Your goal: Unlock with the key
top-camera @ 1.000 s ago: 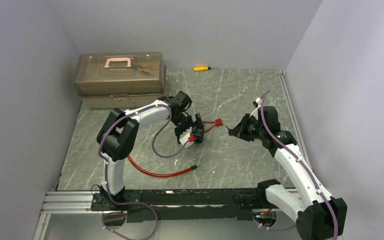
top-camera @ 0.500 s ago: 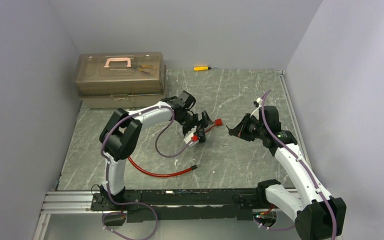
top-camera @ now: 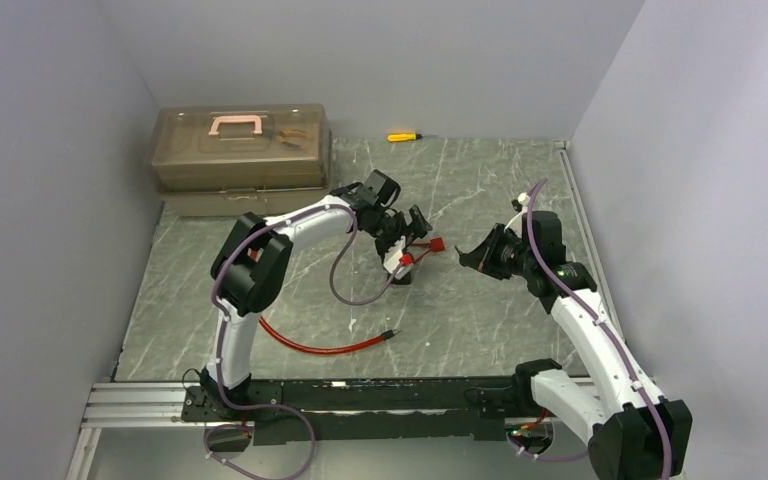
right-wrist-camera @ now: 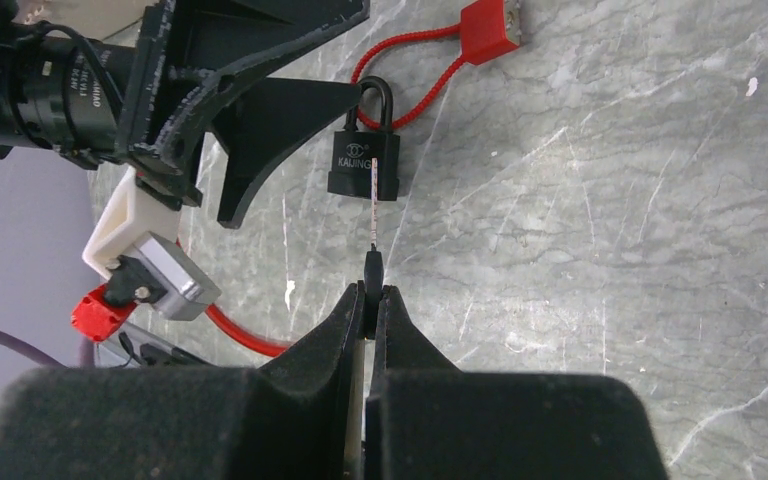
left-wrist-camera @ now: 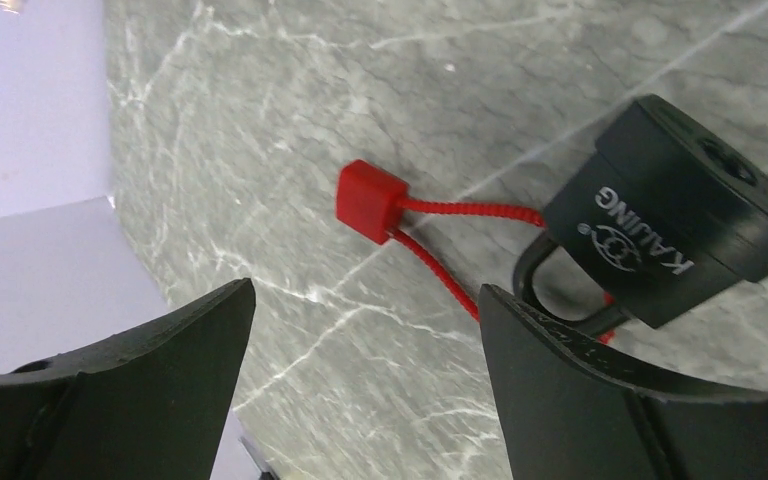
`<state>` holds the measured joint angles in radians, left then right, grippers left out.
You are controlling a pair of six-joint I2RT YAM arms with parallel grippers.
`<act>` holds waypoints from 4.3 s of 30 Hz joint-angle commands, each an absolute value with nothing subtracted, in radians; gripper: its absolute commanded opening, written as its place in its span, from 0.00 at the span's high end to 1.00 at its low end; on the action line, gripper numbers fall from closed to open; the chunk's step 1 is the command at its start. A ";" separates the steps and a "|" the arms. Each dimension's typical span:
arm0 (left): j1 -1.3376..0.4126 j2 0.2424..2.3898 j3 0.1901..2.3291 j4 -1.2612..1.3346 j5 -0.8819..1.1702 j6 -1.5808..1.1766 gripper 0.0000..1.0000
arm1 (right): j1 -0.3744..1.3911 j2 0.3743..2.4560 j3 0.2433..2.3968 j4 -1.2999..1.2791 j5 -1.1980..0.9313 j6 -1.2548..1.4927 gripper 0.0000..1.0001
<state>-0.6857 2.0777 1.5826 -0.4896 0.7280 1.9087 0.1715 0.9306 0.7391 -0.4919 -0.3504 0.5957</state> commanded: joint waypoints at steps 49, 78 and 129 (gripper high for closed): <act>-0.662 1.854 1.433 -0.754 0.725 0.895 0.07 | 0.164 0.893 0.737 -0.455 -0.383 0.597 1.00; -0.738 1.912 1.310 -0.404 0.432 0.638 0.24 | 0.164 0.841 0.745 -0.466 -0.381 0.602 1.00; -0.709 1.850 1.319 -0.439 0.435 1.129 0.29 | 0.164 0.816 0.740 -0.474 -0.383 0.615 1.00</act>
